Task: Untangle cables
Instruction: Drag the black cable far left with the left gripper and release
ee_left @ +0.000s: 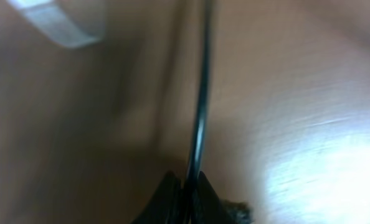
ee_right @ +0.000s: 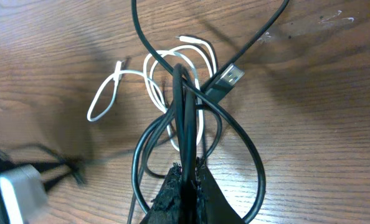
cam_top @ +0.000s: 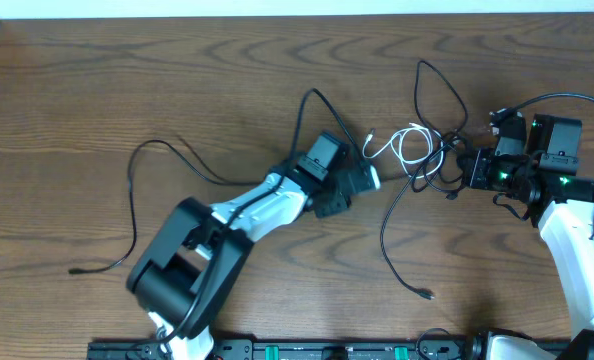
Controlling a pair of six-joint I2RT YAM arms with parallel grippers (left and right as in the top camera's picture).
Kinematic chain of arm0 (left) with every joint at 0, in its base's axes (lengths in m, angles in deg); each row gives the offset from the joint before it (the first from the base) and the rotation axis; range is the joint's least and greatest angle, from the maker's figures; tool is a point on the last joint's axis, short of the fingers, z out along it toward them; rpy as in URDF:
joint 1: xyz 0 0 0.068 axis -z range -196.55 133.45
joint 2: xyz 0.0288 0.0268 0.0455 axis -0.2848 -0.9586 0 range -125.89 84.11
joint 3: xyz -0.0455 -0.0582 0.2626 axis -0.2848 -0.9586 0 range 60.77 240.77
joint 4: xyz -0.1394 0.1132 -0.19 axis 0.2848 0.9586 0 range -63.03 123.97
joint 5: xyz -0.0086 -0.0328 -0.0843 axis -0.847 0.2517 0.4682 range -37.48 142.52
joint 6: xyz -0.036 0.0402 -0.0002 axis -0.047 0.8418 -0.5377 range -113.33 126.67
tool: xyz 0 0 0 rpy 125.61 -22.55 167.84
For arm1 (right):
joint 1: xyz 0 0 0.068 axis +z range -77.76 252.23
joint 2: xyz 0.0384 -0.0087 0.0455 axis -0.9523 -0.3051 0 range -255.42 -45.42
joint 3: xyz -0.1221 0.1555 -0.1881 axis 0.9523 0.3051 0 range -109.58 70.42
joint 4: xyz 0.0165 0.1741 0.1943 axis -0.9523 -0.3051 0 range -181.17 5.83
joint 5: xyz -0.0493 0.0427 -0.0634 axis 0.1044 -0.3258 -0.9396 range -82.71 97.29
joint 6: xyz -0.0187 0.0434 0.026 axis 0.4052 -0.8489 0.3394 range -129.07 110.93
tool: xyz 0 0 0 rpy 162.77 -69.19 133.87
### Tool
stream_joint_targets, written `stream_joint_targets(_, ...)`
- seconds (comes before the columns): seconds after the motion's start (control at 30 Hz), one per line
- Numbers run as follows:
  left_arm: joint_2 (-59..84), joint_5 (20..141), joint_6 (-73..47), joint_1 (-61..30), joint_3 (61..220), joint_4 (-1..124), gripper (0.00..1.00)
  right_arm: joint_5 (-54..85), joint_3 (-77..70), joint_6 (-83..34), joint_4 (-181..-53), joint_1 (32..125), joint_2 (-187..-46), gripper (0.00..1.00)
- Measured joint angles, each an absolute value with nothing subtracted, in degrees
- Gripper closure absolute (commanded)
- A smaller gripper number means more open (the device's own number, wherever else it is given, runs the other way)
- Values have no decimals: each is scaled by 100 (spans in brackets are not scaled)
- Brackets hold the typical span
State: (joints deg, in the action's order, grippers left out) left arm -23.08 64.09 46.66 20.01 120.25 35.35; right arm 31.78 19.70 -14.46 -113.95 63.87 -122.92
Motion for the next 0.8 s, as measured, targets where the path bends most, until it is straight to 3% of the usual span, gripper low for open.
stream_joint_targets(0.23,-1021,4704,3962,991,12025,3555,92,3193,1970,-1446,-11390,6387,-12292,99)
stream_joint_targets(0.53,708,4256,2889,-1625,12025,3555,92,3193,1970,-1446,-11388,6387,-12292,99)
stream_joint_targets(0.8,868,4171,2642,-3182,12025,3795,92,3193,1970,-1446,-11388,6387,-12292,99)
